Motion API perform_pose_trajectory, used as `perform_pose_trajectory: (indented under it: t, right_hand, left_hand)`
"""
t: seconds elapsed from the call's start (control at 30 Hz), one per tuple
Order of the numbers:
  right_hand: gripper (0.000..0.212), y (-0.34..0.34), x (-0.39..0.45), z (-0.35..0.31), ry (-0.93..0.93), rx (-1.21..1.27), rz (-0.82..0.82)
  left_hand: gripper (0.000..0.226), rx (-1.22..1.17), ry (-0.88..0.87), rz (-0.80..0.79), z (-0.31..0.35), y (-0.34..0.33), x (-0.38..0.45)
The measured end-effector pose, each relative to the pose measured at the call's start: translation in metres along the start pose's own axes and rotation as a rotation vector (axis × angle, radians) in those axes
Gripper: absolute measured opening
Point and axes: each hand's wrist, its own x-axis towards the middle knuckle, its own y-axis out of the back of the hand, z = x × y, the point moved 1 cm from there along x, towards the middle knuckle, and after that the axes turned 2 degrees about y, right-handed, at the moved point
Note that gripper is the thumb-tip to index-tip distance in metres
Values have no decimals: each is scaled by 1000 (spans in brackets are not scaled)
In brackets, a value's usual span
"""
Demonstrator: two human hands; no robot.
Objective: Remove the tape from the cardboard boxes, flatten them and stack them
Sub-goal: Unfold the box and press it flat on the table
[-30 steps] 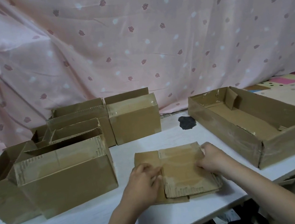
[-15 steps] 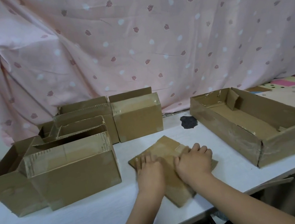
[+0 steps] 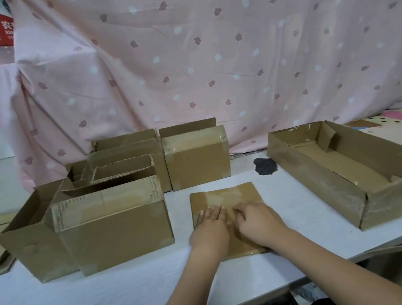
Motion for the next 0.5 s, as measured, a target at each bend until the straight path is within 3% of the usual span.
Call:
perform_pose_trajectory:
  t: [0.17, 0.5]
  right_hand:
    - [57, -15, 6, 0, 2, -89, -33]
    - [58, -17, 9, -1, -15, -73, -68]
  left_hand:
    - [56, -117, 81, 145, -1, -12, -1]
    - [58, -131, 113, 112, 6, -11, 1]
